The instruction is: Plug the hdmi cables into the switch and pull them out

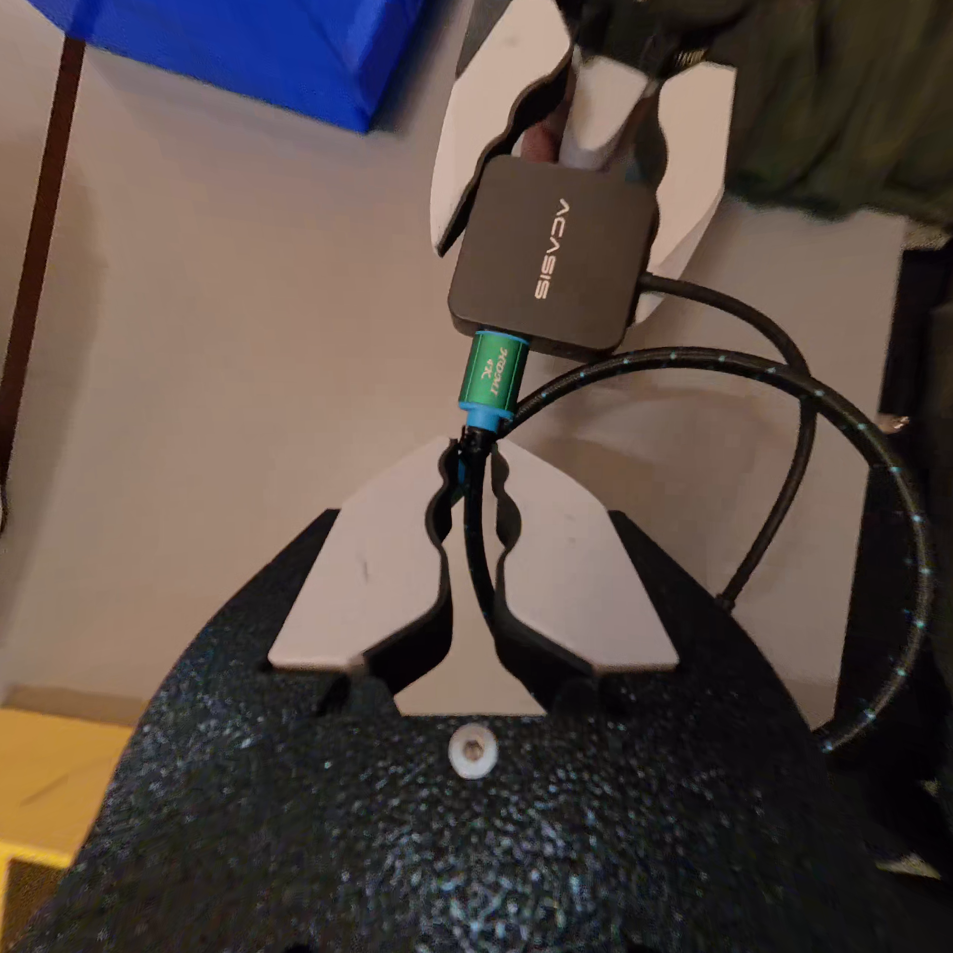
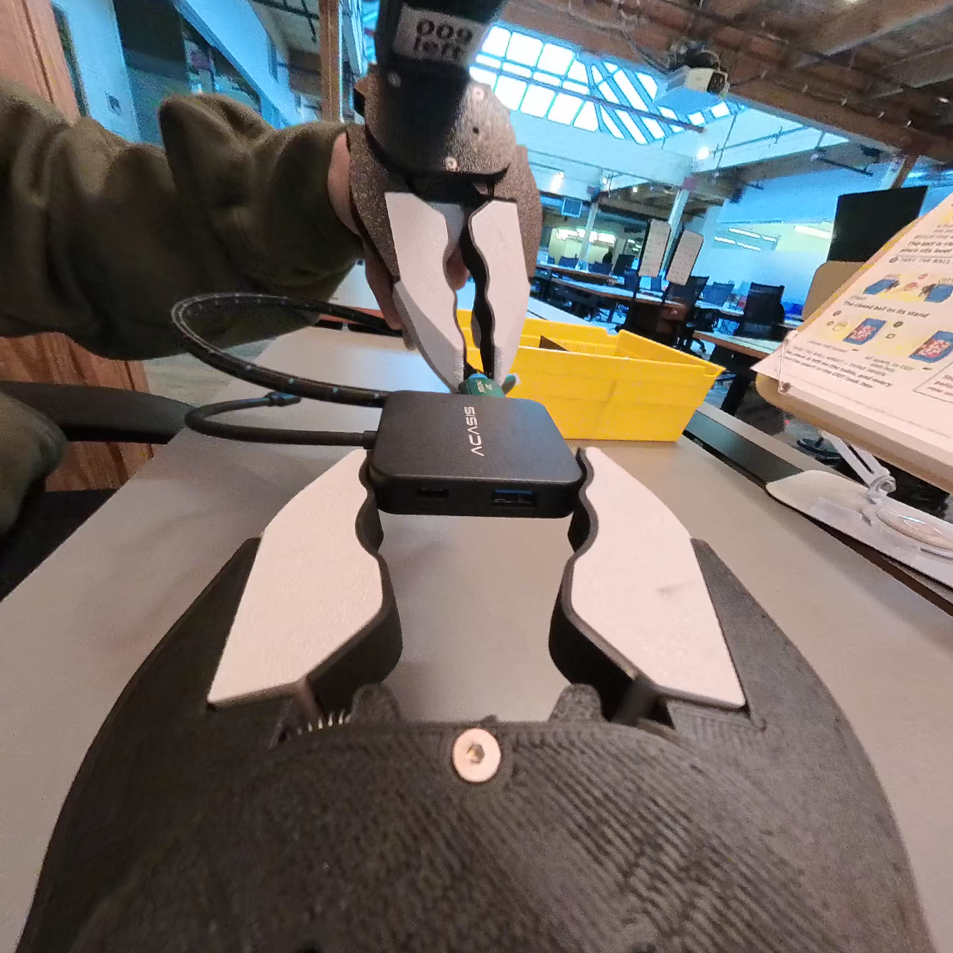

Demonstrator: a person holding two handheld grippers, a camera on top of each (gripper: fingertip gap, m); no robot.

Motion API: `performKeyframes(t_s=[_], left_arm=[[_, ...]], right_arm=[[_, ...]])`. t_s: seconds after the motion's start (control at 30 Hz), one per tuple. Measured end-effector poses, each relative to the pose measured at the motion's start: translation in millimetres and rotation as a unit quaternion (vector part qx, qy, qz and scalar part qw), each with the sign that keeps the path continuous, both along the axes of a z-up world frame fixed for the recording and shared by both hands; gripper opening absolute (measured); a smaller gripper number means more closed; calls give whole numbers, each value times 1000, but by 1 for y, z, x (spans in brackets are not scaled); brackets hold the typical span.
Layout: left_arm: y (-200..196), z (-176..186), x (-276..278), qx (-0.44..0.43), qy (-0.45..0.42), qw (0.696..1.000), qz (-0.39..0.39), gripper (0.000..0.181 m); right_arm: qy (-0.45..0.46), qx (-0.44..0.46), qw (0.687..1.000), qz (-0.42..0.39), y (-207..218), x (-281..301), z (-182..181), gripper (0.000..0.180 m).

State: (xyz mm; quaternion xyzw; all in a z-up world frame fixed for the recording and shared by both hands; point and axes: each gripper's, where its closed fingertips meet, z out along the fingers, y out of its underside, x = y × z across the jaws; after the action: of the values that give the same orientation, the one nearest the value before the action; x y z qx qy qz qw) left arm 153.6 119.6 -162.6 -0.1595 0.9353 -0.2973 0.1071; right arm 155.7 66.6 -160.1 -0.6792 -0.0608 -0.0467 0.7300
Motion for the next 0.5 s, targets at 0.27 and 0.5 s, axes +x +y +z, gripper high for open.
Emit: performKeyframes(t_s=[0.27,0.5], left_arm=[[45,63,27,-194,-102,961,167,32],[92,13,-7,-208,-68,952,216,32]], right_arm=[[-7,6,999,-31,-9,11,4,73],[-46,77,972,-216,-97,64,70,73]])
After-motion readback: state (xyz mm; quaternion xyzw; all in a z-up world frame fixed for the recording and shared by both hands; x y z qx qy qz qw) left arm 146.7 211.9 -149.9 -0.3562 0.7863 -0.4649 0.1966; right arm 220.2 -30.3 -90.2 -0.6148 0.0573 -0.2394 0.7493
